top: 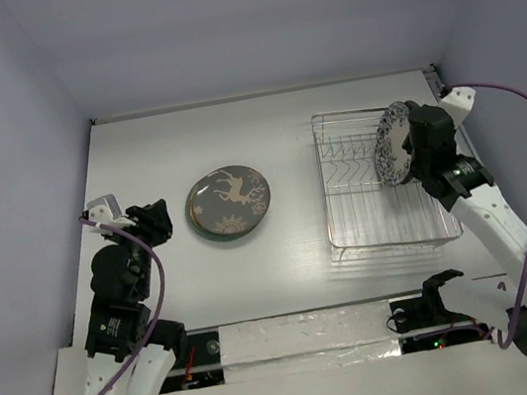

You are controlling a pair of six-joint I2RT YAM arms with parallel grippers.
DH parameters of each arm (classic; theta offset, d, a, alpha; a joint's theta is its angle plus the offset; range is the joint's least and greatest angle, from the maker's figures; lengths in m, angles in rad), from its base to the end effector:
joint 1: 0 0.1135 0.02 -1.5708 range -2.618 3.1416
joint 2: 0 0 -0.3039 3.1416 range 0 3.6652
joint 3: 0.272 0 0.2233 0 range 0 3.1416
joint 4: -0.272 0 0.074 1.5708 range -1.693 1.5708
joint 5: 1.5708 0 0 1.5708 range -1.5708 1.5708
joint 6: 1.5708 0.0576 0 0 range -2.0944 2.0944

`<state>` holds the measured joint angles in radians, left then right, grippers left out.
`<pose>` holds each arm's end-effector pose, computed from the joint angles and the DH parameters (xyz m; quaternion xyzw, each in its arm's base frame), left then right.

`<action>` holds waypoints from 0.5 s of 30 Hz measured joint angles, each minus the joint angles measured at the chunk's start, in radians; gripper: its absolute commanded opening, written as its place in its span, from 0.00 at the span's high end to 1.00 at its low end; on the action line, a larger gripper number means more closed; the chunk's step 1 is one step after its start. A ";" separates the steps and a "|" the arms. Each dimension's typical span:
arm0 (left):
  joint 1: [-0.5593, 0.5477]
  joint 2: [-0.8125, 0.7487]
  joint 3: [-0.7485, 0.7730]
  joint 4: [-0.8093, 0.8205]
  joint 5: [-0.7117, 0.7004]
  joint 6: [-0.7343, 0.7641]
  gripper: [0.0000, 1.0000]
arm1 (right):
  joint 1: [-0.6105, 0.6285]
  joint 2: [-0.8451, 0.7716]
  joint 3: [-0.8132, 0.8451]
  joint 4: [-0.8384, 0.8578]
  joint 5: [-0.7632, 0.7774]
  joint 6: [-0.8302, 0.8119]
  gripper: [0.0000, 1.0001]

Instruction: Unload the plates from the dish rack

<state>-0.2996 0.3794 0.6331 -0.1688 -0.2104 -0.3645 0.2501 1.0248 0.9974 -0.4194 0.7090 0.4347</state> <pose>0.0616 -0.0064 0.3492 -0.0991 0.6699 -0.1716 0.7156 0.1885 0.0095 0.3764 0.2573 0.7731 -0.1089 0.5694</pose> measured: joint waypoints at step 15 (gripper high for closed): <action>0.000 0.000 0.000 0.000 0.000 0.000 0.67 | -0.034 0.116 -0.032 0.008 0.002 -0.002 0.65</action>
<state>-0.2996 0.3794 0.6331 -0.1692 -0.2104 -0.3641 0.2157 1.1412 0.9657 -0.4110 0.7105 0.4332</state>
